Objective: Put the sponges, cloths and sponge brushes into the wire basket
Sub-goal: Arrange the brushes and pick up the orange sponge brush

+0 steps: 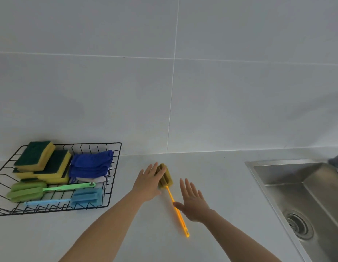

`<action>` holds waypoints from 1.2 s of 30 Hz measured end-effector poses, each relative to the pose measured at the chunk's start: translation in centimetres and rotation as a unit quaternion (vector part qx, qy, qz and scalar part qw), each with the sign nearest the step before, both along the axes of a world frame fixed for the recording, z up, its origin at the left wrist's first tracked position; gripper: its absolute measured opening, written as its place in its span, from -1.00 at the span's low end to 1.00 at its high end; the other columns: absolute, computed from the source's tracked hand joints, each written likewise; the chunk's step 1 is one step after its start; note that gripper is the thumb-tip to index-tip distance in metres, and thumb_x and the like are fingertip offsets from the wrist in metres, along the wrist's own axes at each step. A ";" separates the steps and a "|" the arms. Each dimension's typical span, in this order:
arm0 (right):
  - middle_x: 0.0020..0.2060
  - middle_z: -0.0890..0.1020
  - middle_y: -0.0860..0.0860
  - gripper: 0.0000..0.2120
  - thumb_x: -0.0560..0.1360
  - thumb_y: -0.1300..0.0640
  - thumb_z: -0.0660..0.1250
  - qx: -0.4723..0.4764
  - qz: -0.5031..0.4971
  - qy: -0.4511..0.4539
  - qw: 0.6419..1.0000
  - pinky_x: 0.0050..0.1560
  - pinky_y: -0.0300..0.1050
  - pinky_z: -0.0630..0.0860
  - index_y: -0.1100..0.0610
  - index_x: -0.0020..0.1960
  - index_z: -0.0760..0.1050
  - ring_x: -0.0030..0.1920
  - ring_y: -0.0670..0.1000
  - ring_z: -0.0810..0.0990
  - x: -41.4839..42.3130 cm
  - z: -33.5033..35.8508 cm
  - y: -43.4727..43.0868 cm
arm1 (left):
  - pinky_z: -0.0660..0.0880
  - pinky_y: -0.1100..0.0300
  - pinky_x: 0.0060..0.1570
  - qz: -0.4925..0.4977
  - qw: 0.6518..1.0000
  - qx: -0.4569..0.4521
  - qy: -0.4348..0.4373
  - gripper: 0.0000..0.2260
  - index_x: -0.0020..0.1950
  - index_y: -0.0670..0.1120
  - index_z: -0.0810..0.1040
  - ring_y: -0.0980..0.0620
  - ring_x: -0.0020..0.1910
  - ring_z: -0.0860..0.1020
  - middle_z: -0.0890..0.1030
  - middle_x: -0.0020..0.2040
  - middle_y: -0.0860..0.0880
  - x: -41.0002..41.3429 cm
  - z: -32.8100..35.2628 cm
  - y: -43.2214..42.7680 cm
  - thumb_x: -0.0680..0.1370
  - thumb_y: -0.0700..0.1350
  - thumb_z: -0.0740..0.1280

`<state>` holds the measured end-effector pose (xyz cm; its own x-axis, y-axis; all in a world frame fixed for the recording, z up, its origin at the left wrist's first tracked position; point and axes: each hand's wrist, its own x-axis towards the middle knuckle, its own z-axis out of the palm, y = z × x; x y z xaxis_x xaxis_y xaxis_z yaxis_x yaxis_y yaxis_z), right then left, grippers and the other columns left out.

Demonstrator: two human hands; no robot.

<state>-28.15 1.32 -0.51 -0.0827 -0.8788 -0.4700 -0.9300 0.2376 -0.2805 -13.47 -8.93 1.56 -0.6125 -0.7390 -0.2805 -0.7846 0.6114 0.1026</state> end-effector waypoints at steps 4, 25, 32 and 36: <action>0.54 -0.17 0.09 -0.28 0.58 -0.14 0.05 0.016 -0.010 -0.008 1.000 0.51 0.06 -0.08 0.14 0.50 -0.29 0.54 0.12 -0.17 0.3 -1.2 -1.0 | 0.00 -0.09 0.46 -0.012 1.000 -0.007 -0.013 -0.31 0.49 0.08 -0.10 -0.15 0.52 -0.09 -0.15 0.54 -0.11 -1.0 -1.4 -1.5 0.53 -0.13 0.27; 0.12 0.59 0.09 -0.56 0.52 0.13 0.23 -0.030 -0.136 -0.089 0.986 0.03 -0.05 0.52 0.05 0.36 0.21 0.09 0.09 0.57 0.5 -0.8 -4.8 | 0.30 -0.02 0.27 -0.018 0.995 -0.094 0.023 -0.60 0.35 -0.08 0.29 -0.20 0.38 0.25 0.14 0.48 -0.18 -1.4 -2.1 -3.0 0.52 -0.25 0.22; 0.08 0.61 0.03 -0.79 0.53 0.10 0.23 -0.131 -0.105 -0.040 0.985 -0.06 -0.13 0.44 0.07 0.14 0.49 0.06 0.07 0.57 1.2 4.4 -6.6 | 0.57 0.14 -0.23 -0.045 0.975 -0.201 0.079 -0.56 -0.17 -0.03 0.57 -0.04 -0.13 0.62 0.65 -0.15 -0.01 2.2 3.1 -3.8 0.05 0.07 0.59; 0.07 0.60 0.06 -0.80 0.54 0.11 0.20 -0.186 -0.038 -0.011 0.982 0.00 -0.07 0.47 0.10 0.12 0.50 0.08 0.10 0.54 4.0 7.4 -8.0 | 0.55 0.11 -0.26 -0.017 0.961 -0.257 0.097 -0.60 -0.17 -0.05 0.56 -0.04 -0.17 0.61 0.63 -0.22 0.01 6.4 5.8 -4.2 0.13 0.11 0.54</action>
<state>-24.17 -6.72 6.86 -0.1483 -0.9818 -0.1191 -0.9066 0.1830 -0.3801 -7.08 -13.12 7.37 -0.6422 -0.7286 0.2383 -0.7605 0.6446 -0.0783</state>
